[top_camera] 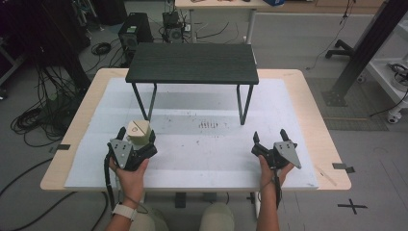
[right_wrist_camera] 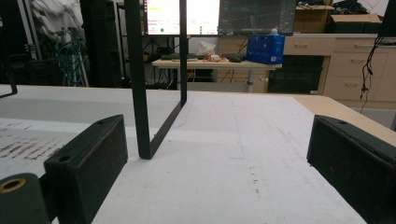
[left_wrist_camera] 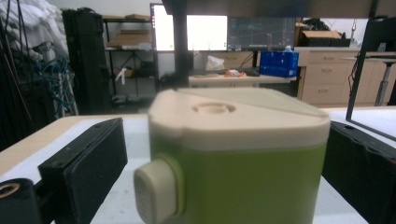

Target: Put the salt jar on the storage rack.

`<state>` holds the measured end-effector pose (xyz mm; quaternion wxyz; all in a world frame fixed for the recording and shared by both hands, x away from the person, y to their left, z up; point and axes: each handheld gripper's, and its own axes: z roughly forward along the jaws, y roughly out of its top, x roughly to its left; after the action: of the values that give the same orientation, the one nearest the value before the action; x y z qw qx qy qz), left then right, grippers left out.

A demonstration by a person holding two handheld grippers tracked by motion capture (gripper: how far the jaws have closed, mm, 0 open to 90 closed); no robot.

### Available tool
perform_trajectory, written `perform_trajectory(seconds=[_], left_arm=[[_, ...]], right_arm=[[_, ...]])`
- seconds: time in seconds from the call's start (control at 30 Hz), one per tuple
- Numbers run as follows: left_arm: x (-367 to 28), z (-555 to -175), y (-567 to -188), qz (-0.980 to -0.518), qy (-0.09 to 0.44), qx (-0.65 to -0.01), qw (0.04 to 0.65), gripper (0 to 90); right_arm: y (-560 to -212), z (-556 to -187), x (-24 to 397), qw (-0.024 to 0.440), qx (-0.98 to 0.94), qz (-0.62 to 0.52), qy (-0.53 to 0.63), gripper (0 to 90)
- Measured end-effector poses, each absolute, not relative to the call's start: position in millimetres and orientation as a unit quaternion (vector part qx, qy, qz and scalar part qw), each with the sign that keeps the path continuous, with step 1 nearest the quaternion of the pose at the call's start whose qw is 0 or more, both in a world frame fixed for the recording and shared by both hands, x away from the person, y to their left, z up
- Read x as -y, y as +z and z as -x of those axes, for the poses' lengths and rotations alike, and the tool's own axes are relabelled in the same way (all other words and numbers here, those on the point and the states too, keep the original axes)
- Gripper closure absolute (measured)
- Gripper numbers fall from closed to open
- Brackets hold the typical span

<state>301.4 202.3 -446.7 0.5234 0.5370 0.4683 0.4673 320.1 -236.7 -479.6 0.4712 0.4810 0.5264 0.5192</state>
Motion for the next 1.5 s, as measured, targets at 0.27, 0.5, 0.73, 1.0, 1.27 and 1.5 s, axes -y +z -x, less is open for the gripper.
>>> perform_trajectory(seconds=[0.27,0.5,0.73,1.0,1.27,1.5], left_arm=[[-200.7,-304.2,-449.2,-0.539,0.466,-0.476,0.515,8.6],[-199.7,-305.0,-450.6,-0.542,0.464,-0.477,0.513,13.8],[-199.3,-304.9,-450.7,-0.543,0.463,-0.476,0.514,22.1],[-197.9,-304.6,-450.1,-0.540,0.465,-0.482,0.509,28.5],[-197.8,-304.9,-448.0,-0.542,0.460,-0.488,0.506,28.8],[-201.4,-306.4,-442.9,-0.545,0.446,-0.500,0.504,29.2]], right_arm=[[-479.5,-320.0,236.7,0.471,-0.526,-0.481,0.519,5.2],[-479.6,-320.0,236.6,0.471,-0.526,-0.482,0.519,5.2],[-479.6,-319.9,236.6,0.471,-0.526,-0.481,0.519,5.3],[-479.6,-320.0,236.6,0.471,-0.526,-0.482,0.519,5.2],[-479.6,-320.0,236.6,0.471,-0.526,-0.482,0.519,5.2],[-479.5,-320.2,236.6,0.471,-0.526,-0.482,0.519,5.3]])
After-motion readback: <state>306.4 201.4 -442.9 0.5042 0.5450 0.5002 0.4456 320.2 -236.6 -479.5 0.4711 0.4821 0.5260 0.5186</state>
